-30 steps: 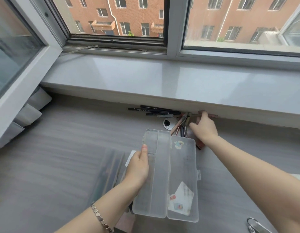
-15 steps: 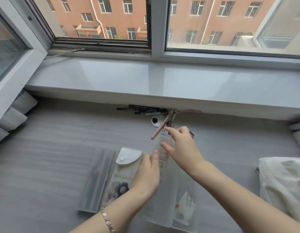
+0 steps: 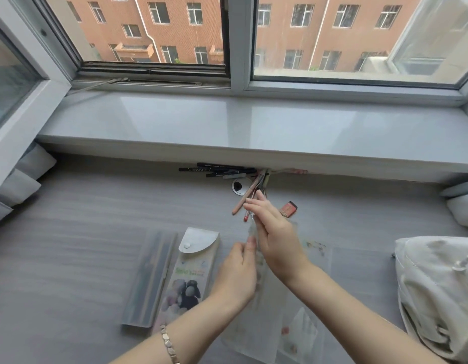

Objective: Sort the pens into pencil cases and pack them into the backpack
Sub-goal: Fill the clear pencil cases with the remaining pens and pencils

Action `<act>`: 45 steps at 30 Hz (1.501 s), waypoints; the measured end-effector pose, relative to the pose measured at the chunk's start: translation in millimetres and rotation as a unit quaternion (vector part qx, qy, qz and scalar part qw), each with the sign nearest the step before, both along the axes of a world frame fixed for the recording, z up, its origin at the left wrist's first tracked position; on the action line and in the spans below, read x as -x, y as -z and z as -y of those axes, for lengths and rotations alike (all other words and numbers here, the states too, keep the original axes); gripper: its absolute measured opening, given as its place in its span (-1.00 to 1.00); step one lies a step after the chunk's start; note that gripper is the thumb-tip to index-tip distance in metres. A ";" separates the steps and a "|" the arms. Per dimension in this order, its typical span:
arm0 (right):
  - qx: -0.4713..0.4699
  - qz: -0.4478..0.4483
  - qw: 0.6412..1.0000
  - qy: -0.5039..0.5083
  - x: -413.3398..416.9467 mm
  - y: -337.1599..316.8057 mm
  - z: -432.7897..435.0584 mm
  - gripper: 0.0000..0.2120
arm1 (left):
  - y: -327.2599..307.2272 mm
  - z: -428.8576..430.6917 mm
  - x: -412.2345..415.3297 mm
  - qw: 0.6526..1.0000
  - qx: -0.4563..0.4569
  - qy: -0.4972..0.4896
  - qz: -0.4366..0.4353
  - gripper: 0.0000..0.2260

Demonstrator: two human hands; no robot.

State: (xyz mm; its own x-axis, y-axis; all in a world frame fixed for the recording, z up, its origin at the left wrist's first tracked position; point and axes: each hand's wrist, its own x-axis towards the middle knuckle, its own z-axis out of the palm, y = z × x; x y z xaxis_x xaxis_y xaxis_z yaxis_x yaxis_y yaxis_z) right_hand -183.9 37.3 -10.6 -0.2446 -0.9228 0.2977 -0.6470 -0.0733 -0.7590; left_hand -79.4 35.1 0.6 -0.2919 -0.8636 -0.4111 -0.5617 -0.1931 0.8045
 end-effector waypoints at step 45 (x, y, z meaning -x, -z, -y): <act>-0.347 -0.282 0.877 -0.175 125.9 43.6 37.7 -0.72 | 18.5 47.8 -25.1 0.995 -0.058 -0.075 0.038 -0.66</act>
State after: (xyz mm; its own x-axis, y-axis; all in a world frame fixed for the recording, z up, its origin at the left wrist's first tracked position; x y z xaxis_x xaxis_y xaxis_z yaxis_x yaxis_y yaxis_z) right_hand -309.8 -0.4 -54.2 0.0948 -0.9187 -0.3834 -0.9641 0.0112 -0.2652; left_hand -54.3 -12.7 -17.9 -0.1287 -0.8400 -0.5270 -0.5774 -0.3686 0.7285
